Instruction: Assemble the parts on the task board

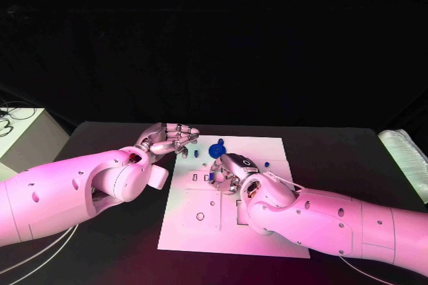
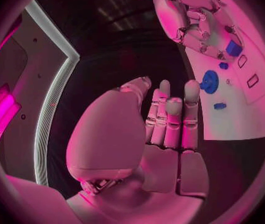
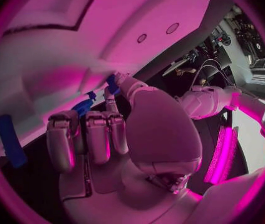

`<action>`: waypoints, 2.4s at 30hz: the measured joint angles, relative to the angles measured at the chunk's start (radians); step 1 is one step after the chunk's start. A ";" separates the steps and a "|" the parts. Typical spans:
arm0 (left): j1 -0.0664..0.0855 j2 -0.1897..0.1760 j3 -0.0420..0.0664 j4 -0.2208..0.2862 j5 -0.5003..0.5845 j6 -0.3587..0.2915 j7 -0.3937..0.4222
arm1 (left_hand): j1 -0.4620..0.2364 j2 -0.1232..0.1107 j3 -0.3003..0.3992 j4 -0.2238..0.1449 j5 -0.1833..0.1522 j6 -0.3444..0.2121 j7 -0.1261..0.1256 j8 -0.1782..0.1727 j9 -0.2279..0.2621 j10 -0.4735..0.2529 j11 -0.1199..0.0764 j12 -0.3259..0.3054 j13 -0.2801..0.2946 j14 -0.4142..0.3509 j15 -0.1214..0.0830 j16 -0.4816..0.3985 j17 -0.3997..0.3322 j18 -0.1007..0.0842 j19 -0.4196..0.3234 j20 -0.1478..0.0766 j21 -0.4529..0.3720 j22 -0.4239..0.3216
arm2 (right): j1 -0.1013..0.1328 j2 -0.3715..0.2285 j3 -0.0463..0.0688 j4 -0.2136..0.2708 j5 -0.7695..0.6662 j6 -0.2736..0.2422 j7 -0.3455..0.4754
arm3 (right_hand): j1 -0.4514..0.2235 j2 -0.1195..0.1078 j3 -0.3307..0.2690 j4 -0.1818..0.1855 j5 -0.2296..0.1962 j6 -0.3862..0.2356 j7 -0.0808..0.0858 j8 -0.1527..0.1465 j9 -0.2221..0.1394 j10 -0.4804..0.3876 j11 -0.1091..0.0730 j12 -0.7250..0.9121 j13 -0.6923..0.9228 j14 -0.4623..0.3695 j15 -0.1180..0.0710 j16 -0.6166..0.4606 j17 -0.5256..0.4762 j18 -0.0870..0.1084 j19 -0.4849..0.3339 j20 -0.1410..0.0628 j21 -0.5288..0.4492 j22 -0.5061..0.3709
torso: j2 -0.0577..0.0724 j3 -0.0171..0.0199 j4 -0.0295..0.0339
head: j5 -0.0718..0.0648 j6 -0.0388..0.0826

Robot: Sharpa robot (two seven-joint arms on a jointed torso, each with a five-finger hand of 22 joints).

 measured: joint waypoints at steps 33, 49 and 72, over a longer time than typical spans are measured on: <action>0.000 -0.002 0.000 0.000 -0.004 0.002 -0.005 | 0.000 0.000 0.003 0.003 0.000 -0.011 0.004 0.000 0.001 -0.021 0.001 0.016 0.007 0.009 0.002 0.004 -0.004 0.000 0.007 0.000 0.009 0.012 | 0.000 0.005 -0.002 -0.010 -0.004 0.002 0.004 | -0.090 -0.080 -0.086 0.044 0.001 -0.081 0.023 -0.045 0.007 0.002 0.030 -0.024 0.000 0.002 0.033 0.000 0.000 0.000 0.000 0.029 0.000 0.001 | 0.001 0.0002 0.0002 | 0.000 0.008; 0.000 0.005 0.000 -0.014 -0.034 0.001 -0.026 | -0.039 -0.002 -0.016 0.027 0.000 -0.018 -0.010 0.045 0.019 -0.026 -0.010 0.235 0.125 0.192 -0.013 0.088 0.269 -0.025 0.163 -0.011 0.131 0.190 | 0.013 -0.061 0.000 0.069 0.011 -0.038 0.056 | -0.004 -0.053 -0.281 0.127 0.005 -0.104 0.031 -0.058 -0.010 0.002 0.038 -0.031 -0.001 0.002 0.040 0.000 0.000 0.000 0.000 0.036 0.000 0.000 | -0.001 0.0012 -0.0003 | -0.002 0.015; 0.105 0.149 -0.022 -0.149 -0.600 0.275 -0.580 | -0.279 0.026 -0.050 0.036 0.014 0.034 -0.055 0.172 0.155 0.116 -0.059 0.620 0.462 0.368 -0.054 0.201 0.554 -0.079 0.404 -0.057 0.302 0.506 | 0.194 -0.435 0.014 0.276 0.395 0.047 0.361 | 0.057 -0.030 -0.266 0.118 0.005 -0.104 0.032 -0.058 -0.011 0.002 0.038 -0.045 -0.001 0.002 0.040 0.000 0.000 0.000 0.000 0.036 0.000 0.000 | -0.043 0.0054 -0.0067 | 0.004 -0.006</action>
